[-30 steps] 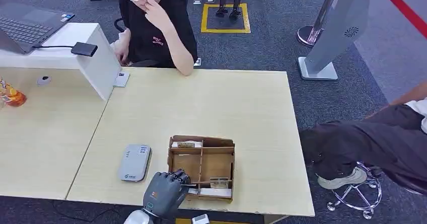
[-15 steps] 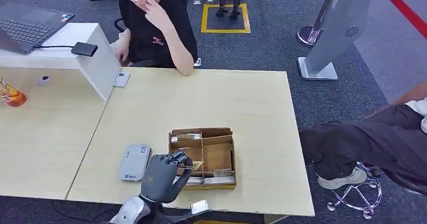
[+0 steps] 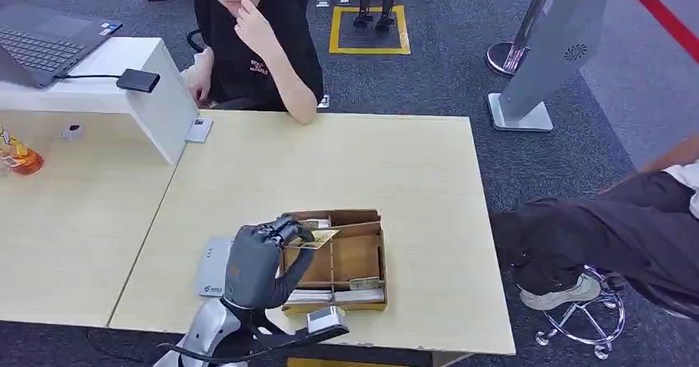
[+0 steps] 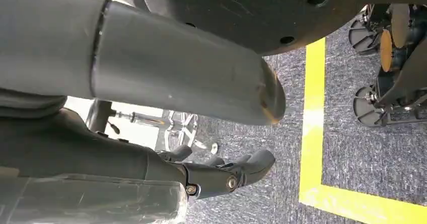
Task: Pass the card to the sensor for recognition and then transmit it.
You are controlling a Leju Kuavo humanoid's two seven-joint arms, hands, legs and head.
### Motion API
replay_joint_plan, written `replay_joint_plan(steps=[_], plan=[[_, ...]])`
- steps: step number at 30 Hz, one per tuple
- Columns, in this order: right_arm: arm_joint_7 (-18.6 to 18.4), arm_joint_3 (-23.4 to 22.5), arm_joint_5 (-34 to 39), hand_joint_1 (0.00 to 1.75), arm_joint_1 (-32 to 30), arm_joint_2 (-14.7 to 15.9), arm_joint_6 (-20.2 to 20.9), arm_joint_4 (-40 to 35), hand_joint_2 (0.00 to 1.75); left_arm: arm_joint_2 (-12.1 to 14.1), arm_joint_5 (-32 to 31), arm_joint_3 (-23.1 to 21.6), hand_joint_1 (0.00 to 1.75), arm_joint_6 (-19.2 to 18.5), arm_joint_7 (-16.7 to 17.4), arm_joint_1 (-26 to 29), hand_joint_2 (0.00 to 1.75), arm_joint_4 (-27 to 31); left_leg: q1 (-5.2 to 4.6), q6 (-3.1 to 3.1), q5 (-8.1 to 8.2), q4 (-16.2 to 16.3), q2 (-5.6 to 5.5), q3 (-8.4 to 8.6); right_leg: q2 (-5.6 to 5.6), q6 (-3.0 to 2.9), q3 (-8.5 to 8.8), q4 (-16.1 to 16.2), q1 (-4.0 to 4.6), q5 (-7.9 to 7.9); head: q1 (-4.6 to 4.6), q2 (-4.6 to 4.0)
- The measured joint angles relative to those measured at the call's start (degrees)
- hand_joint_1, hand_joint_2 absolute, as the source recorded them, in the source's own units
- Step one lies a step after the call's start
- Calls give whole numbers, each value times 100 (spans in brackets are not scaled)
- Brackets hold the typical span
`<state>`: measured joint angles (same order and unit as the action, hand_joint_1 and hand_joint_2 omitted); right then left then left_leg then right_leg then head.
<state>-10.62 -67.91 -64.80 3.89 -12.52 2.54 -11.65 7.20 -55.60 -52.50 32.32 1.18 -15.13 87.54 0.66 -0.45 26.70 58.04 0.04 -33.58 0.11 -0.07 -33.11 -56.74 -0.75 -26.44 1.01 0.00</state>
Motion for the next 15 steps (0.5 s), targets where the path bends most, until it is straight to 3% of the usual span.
replay_joint_plan(steps=[9, 15], plan=[[-39, 134, -171, 0, 5, 0, -4, 22, 0, -635, -280, 310, 175, 482, 68, -437, 175, -123, 0, 2, -2, 5, -1, 0, -2, -3, 2, 0, 0, 4, 0, 0], [-42, 278, -339, 0, 13, 0, 61, 28, 0, -1208, -404, 525, 175, 346, 242, -1125, 175, -814, 0, 3, -3, 8, -3, 1, -4, -2, 4, 0, 0, 8, 0, 0]])
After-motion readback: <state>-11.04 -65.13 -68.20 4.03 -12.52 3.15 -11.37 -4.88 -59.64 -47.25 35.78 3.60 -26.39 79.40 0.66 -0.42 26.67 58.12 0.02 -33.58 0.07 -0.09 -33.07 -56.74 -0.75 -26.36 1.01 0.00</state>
